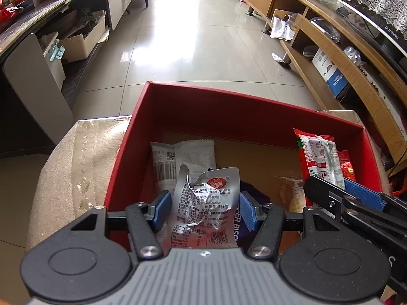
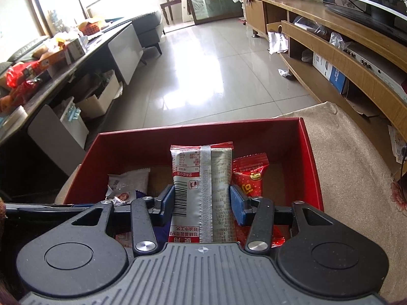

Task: Organize snacks
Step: 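Lower both tools into the box and open them to release the pouch and striped pack, then grasp the gold-wrapped bar with the left tool while the right tool moves toward the Kaprons box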

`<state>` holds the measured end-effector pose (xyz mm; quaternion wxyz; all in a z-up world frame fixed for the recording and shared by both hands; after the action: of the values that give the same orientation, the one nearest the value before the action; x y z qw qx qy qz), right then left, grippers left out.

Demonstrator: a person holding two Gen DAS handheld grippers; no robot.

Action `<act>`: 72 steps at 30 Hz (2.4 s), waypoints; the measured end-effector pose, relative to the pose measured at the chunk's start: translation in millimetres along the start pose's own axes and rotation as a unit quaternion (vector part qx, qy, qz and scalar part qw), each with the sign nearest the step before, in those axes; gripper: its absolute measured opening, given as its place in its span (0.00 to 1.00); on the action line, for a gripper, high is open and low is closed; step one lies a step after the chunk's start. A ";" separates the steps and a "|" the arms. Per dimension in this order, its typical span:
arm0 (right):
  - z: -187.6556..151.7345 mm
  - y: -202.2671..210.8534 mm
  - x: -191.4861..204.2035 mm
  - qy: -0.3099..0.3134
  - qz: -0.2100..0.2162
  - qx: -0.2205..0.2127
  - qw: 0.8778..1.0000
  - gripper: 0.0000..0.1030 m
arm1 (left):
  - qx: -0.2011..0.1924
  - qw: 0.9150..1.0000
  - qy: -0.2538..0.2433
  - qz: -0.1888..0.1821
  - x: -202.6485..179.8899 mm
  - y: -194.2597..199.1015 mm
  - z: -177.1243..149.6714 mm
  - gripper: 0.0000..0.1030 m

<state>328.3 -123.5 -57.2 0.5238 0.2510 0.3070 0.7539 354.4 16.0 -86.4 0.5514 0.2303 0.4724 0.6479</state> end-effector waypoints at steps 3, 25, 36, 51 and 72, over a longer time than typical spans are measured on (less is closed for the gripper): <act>-0.2 -1.7 1.1 0.007 -0.005 0.000 1.000 0.55 | -0.001 1.000 -0.001 0.005 1.6 -1.4 0.1 0.52; 6.8 6.0 -5.5 0.006 -0.015 -0.018 1.000 0.69 | -0.016 1.000 -0.006 0.007 1.4 8.3 3.0 0.53; 11.1 11.8 -9.5 0.001 -0.021 -0.028 0.999 0.70 | -0.035 0.999 -0.003 0.003 -0.9 20.9 8.0 0.53; 10.5 35.6 -17.4 -0.006 -0.041 -0.037 0.998 0.73 | -0.048 0.999 -0.007 -0.020 -8.8 47.7 1.3 0.54; -57.3 91.3 -50.5 0.006 -0.088 0.014 0.996 0.76 | -0.017 0.993 -0.078 -0.082 -36.7 86.1 -64.6 0.57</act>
<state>246.6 -206.7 -33.1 0.5828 0.2259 0.3416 0.7019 269.2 -36.7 -32.6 0.6421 0.2313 0.4341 0.5881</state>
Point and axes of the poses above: each gripper's, at about its wrist camera, not at the fingertips, and y roughly against the way its jaws point, x to its left, z to its top, the point moved 9 cm from there along -y, roughly the way its jaws point, and after that the axes turned 12 degrees about y, right-handed, at the moved point
